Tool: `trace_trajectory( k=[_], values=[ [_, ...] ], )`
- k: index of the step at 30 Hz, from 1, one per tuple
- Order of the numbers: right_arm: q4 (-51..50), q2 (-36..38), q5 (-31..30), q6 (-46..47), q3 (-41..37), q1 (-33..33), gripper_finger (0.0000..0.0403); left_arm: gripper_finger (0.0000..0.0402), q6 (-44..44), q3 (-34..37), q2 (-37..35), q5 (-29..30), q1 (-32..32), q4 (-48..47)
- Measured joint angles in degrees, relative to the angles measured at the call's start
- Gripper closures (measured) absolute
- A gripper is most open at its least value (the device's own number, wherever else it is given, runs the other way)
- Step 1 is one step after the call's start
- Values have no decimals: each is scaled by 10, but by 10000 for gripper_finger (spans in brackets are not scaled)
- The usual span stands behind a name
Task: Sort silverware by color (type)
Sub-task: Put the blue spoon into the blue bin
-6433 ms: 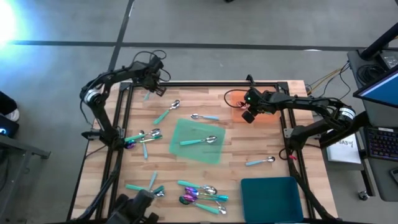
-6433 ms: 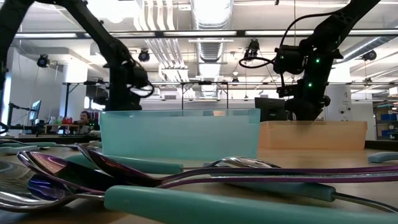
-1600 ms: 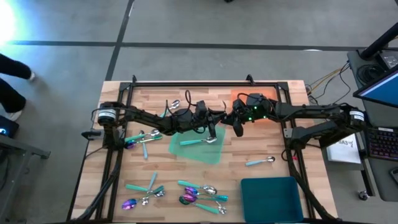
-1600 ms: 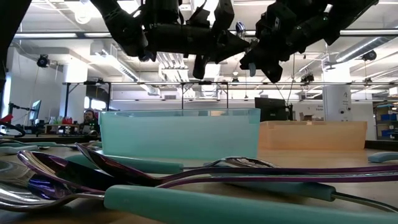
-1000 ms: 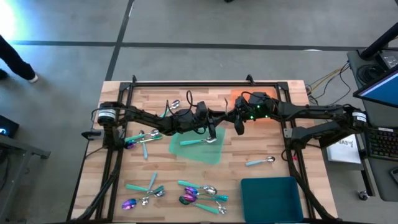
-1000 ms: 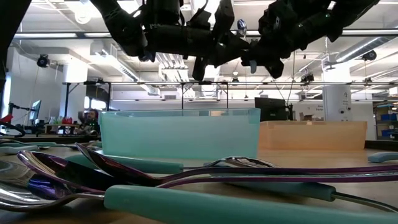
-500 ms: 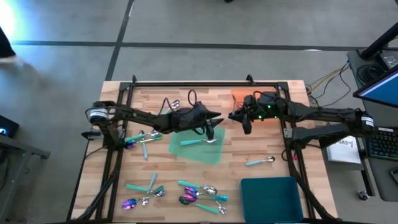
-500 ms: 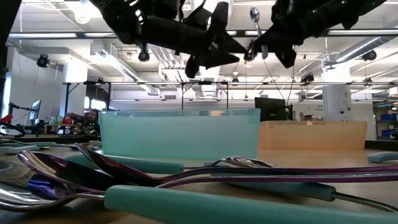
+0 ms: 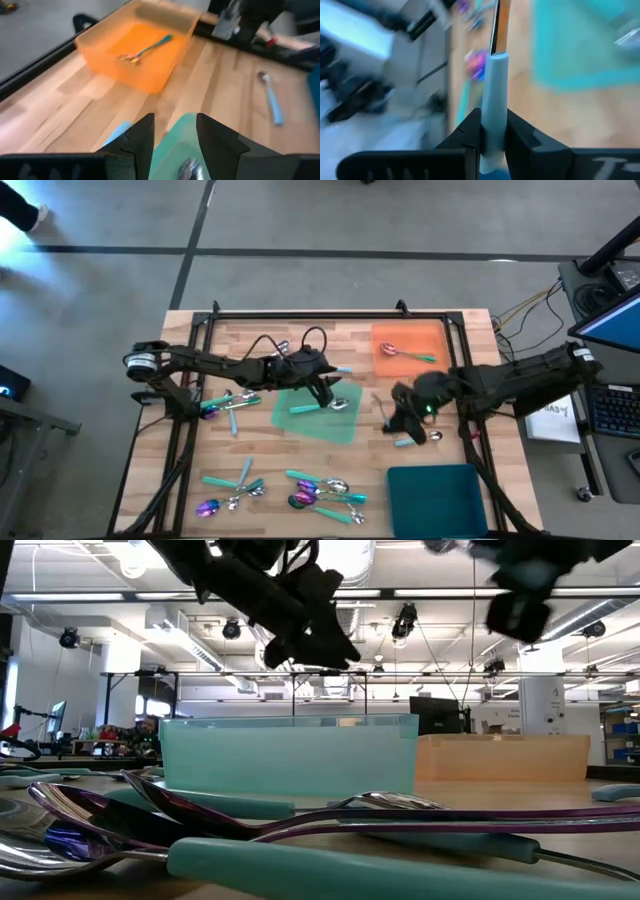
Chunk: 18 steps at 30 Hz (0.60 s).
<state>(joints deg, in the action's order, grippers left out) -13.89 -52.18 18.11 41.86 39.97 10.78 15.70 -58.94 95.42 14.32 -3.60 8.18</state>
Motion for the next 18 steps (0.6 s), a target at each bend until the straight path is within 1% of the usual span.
trace_trajectory(
  k=[4, 11, 18],
  values=[
    [-7, -2, 4, 82, 0, 85, 360, 271, 0, 0, -5, 23, -1, -42],
    [-33, -8, 5, 216, 0, 222, 360, 271, 33, 0, -7, 23, -3, -115],
    [-52, -33, 5, 325, 0, 328, 360, 271, 48, 0, -7, 23, -3, -143]
  ],
)
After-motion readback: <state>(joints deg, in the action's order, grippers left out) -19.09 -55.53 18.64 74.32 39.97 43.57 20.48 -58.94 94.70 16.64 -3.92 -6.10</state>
